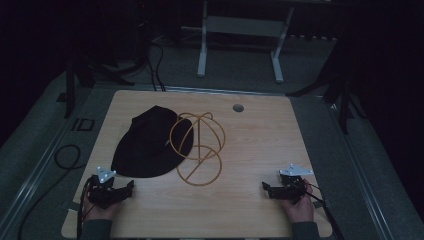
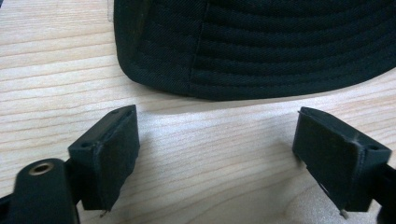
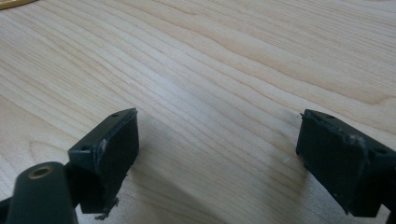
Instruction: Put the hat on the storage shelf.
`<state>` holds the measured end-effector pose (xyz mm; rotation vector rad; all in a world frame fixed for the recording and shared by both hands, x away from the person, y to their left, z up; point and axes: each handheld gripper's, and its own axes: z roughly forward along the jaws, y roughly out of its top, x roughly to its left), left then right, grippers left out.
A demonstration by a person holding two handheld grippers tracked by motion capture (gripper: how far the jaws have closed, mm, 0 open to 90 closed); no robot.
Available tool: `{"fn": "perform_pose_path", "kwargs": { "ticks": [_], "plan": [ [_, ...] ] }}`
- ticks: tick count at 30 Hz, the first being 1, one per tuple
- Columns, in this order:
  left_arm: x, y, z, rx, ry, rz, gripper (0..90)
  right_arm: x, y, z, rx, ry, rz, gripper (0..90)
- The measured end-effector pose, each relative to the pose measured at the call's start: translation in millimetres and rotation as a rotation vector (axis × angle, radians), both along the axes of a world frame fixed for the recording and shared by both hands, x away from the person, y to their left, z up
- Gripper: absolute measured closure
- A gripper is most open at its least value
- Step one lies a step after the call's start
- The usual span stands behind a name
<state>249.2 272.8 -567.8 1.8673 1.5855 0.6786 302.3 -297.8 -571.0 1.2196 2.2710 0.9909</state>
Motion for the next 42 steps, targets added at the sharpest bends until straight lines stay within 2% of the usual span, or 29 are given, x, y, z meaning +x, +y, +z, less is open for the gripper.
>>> {"fn": "perform_pose_path", "kwargs": {
  "ticks": [3, 8, 20, 23, 25, 29, 38, 42],
  "plan": [
    [-0.8, 1.4, 0.7, -0.001, -0.003, 0.011, 21.4, -0.4, 0.0, 0.0, 0.000, -0.001, -0.002, 13.0],
    [1.4, 1.8, 1.2, -0.002, -0.003, 0.020, 24.0, -0.5, -0.1, 0.0, 0.001, 0.000, -0.004, 13.1],
    [1.6, 8.0, 4.8, -0.003, 0.011, 0.004, 36.1, -0.6, -0.2, 0.1, 0.000, 0.000, -0.003, 13.1],
    [1.7, 10.5, 7.2, -0.001, 0.026, 0.004, 41.8, -0.6, -0.2, 0.1, 0.000, 0.000, -0.004, 13.2],
    [1.2, 11.7, 8.4, 0.001, 0.034, -0.001, 50.3, -0.5, -0.2, 0.1, 0.000, -0.001, -0.004, 13.2],
    [-0.6, 14.6, 12.2, 0.001, 0.066, -0.024, 57.5, -0.5, -0.2, 0.1, 0.000, -0.001, -0.005, 13.2],
    [0.4, 15.2, 20.1, 0.001, 0.104, -0.077, 59.4, -0.6, -0.1, 0.0, 0.001, -0.001, -0.007, 13.3],
    [2.9, 15.9, 30.8, 0.013, 0.113, -0.106, 59.4, -0.6, -0.2, 0.1, 0.000, 0.000, -0.007, 13.3]
  ]
}}
